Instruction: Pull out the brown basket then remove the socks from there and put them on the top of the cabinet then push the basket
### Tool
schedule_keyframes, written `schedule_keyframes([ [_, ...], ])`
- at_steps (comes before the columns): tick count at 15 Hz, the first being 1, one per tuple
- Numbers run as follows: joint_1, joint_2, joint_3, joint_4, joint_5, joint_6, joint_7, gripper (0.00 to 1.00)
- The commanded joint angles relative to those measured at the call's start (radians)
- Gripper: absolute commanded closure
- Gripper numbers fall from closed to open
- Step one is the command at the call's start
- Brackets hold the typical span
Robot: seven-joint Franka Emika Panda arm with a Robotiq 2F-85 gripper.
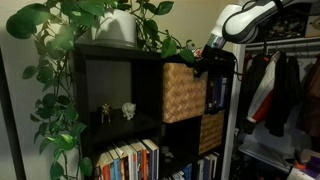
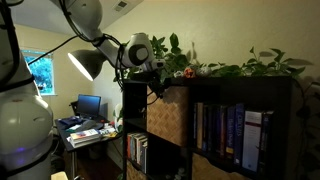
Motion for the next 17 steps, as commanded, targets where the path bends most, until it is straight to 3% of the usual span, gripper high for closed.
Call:
schedule_keyframes([
  [1,0.021,-0.006,-0.015,0.079,0.016,-0.236,-0.057,0.42],
  [6,0.035,-0.023,-0.012,0.167,0.004,-0.541,-0.124,0.1],
  [8,0.04,-0.035,-0.011,0.192,-0.001,-0.627,-0.149,0.01],
  [12,0.051,-0.05,-0.013,0.222,0.0,-0.727,-0.196,0.0],
  [17,0.05,-0.036,-0.009,0.218,-0.001,-0.697,-0.193,0.0],
])
